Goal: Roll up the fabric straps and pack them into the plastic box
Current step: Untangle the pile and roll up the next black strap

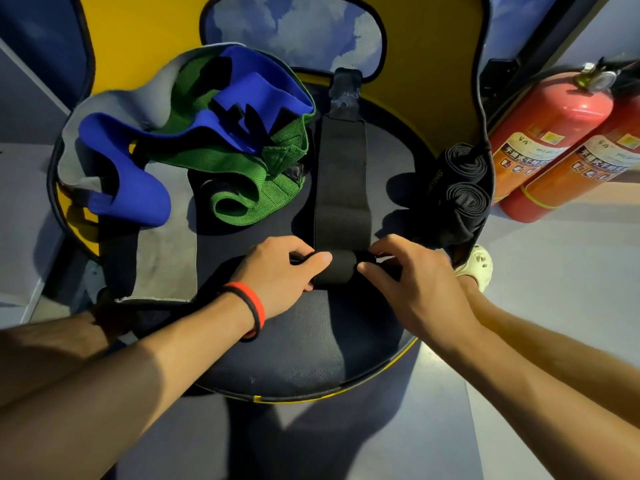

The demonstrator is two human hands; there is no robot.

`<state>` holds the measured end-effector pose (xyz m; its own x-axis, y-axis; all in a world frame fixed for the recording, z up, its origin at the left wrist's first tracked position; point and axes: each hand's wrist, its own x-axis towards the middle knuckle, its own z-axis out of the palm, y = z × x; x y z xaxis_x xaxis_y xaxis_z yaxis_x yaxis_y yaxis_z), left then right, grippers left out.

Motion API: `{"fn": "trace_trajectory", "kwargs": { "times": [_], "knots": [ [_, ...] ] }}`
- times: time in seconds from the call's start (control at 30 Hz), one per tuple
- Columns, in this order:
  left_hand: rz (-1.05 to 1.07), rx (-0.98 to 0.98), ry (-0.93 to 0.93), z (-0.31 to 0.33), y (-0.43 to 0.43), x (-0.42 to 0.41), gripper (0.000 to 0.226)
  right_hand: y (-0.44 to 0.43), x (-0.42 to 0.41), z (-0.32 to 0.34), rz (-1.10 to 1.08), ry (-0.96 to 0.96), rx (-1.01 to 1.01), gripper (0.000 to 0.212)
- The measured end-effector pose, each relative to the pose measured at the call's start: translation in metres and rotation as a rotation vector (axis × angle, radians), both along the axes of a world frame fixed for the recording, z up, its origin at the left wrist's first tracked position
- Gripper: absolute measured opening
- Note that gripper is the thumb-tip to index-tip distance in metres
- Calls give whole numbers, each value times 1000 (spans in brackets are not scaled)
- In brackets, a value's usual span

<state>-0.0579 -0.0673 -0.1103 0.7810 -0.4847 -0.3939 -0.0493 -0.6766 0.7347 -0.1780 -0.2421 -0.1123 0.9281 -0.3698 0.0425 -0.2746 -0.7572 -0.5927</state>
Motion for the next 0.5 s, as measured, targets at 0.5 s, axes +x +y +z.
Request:
{"fn": "trace_trajectory", "kwargs": {
  "times": [0.5],
  "knots": [
    [106, -106, -76, -4, -10, 10, 32, -21, 7, -1, 199, 118, -88, 52]
  ]
}}
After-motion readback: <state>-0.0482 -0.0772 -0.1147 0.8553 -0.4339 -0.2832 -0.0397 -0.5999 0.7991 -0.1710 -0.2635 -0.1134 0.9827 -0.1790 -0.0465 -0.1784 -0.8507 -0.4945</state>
